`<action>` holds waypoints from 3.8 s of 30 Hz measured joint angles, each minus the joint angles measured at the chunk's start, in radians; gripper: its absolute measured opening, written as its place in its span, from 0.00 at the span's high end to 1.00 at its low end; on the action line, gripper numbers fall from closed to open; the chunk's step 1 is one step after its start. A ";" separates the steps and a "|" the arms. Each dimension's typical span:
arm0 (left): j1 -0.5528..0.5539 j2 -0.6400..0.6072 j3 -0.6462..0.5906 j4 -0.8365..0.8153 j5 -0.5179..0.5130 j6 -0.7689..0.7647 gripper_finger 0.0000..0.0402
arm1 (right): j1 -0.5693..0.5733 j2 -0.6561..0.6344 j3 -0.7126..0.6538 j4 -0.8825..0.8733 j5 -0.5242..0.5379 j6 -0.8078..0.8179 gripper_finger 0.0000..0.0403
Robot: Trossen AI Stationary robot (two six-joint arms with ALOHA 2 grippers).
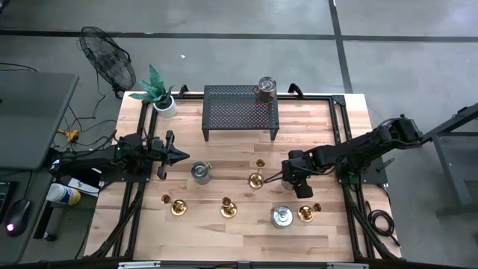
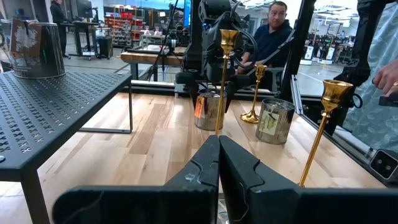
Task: Pick & Place candle stick holders
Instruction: Put the orange scented candle on the shelf
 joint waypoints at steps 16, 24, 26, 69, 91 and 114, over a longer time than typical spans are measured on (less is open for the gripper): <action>0.000 0.000 0.000 0.000 0.000 0.000 1.00 | 0.000 -0.003 -0.001 0.007 0.001 0.034 0.11; 0.000 0.000 0.000 0.000 0.000 0.000 1.00 | 0.000 -0.038 -0.003 0.006 0.000 0.042 0.11; 0.000 0.000 0.000 0.000 0.000 0.000 1.00 | 0.000 -0.046 -0.003 0.006 0.000 0.042 0.11; 0.000 0.000 0.000 0.000 0.000 0.000 1.00 | -0.147 -0.095 0.251 -0.290 -0.026 -0.025 0.11; 0.000 0.000 0.000 0.000 0.000 0.000 1.00 | -0.371 -0.093 0.601 -0.521 0.063 -0.147 0.11; 0.000 0.000 0.000 0.000 0.000 0.000 1.00 | -0.564 0.275 0.952 -0.505 0.052 0.120 0.11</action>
